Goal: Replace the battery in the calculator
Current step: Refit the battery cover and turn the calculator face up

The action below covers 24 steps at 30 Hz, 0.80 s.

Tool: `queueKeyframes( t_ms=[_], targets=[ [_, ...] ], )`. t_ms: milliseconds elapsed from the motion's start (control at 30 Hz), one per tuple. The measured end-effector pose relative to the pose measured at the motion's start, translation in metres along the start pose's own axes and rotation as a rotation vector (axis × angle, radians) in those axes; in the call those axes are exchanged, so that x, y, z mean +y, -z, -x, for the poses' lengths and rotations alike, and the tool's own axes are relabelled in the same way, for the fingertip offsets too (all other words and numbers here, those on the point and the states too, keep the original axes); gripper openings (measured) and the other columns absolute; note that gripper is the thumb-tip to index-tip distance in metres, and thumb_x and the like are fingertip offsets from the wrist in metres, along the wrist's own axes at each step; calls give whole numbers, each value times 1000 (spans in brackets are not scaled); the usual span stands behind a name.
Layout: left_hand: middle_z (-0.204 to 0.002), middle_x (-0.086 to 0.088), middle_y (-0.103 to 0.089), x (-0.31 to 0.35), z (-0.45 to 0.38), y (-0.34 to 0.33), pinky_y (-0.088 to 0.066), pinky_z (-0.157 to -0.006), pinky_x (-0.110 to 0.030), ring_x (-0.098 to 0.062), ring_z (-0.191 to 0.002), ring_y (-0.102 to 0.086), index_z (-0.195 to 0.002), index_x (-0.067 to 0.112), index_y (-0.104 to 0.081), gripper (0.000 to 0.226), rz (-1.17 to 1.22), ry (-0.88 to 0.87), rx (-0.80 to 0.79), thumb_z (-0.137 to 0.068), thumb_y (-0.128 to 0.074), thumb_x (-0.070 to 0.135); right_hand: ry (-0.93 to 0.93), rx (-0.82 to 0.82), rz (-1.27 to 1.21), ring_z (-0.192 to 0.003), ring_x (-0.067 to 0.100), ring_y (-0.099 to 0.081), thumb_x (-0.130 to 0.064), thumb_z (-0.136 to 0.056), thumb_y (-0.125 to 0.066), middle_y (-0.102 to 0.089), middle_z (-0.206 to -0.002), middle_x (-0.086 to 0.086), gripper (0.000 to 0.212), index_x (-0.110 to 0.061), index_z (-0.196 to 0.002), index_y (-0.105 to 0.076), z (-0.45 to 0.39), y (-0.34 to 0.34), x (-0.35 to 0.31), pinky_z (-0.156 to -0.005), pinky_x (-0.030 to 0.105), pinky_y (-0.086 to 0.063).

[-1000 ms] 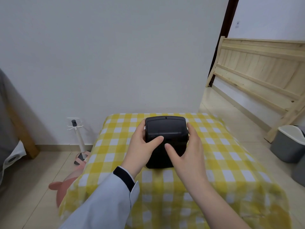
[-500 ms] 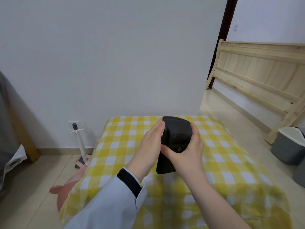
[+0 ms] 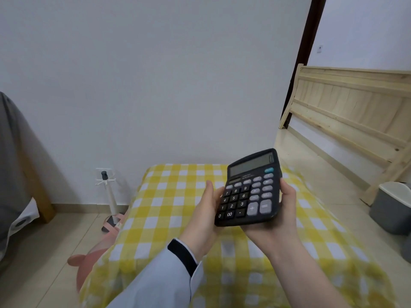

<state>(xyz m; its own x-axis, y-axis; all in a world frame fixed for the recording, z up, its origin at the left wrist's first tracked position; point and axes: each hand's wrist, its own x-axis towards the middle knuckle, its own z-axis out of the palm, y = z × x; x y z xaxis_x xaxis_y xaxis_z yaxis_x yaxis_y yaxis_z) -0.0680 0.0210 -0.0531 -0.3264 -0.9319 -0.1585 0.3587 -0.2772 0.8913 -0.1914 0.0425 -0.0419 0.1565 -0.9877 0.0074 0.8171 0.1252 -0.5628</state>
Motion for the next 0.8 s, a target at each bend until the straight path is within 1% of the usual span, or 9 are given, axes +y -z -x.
queueKeyframes(
  t_ms=[133, 267, 333, 400, 500, 567, 600, 667, 800],
  targets=[
    [-126, -9, -67, 0, -3, -3, -51, -87, -33, -23, -118, -62, -126, 15, -61, 67, 108, -38, -5, -99, -15, 55, -18, 48, -108, -110, 30, -61, -50, -81, -49, -67, -118, 10, 51, -15, -113, -67, -6, 5, -1, -97, 42, -44],
    [-129, -8, -65, 2, -3, -2, -51, -89, -34, -23, -120, -61, -129, 18, -58, 61, 180, -102, -56, -100, -14, 49, -30, 74, -99, -109, 31, -64, -37, -85, -48, -66, -121, 13, 44, -11, -115, -67, -10, 5, -5, -92, 44, -48],
    [-132, -8, -63, 5, -2, 1, -50, -90, -35, -24, -123, -58, -132, 19, -56, 59, 192, -150, -78, -101, -14, 46, -20, 76, -69, -100, 30, -68, -32, -83, -51, -70, -112, 14, 40, -8, -108, -70, -11, 6, -8, -86, 42, -54],
    [-136, -8, -60, 10, -1, 5, -47, -94, -37, -24, -127, -54, -134, 22, -53, 55, 193, -206, -96, -101, -14, 41, 19, 101, -21, -95, 28, -70, -31, -85, -51, -72, -107, 12, 38, -11, -112, -68, -13, 6, -10, -76, 42, -58],
    [-138, -2, -59, 16, 4, 9, -44, -99, -38, -20, -128, -53, -135, 28, -51, 51, 190, -286, -132, -99, -16, 35, 140, 112, 52, -106, 26, -65, -27, -85, -53, -68, -119, 7, 42, -23, -126, -58, -17, 4, -13, -87, 46, -52],
    [-136, 4, -61, 19, 6, 12, -45, -96, -35, -15, -126, -55, -134, 33, -50, 50, 181, -316, -158, -98, -15, 32, 222, 99, 117, -97, 25, -68, -22, -80, -59, -71, -113, 5, 41, -25, -122, -60, -18, 2, -15, -85, 46, -52],
    [-136, 7, -61, 21, 7, 13, -46, -95, -33, -13, -125, -56, -135, 34, -48, 51, 175, -327, -169, -98, -13, 31, 249, 99, 146, -93, 24, -69, -19, -84, -58, -73, -110, 5, 36, -24, -119, -62, -19, 1, -15, -83, 45, -54],
    [-138, 8, -59, 25, 8, 17, -44, -96, -34, -13, -127, -54, -140, 34, -43, 54, 175, -339, -182, -97, -10, 30, 283, 113, 182, -94, 26, -69, -15, -91, -52, -72, -111, 7, 31, -22, -120, -62, -20, -1, -15, -83, 46, -54],
    [-140, 5, -57, 27, 11, 20, -42, -99, -39, -17, -130, -51, -144, 30, -39, 57, 206, -345, -192, -96, -8, 29, 302, 130, 200, -94, 27, -69, -13, -92, -49, -72, -110, 8, 31, -21, -119, -62, -21, -3, -13, -84, 47, -53]
  ],
)
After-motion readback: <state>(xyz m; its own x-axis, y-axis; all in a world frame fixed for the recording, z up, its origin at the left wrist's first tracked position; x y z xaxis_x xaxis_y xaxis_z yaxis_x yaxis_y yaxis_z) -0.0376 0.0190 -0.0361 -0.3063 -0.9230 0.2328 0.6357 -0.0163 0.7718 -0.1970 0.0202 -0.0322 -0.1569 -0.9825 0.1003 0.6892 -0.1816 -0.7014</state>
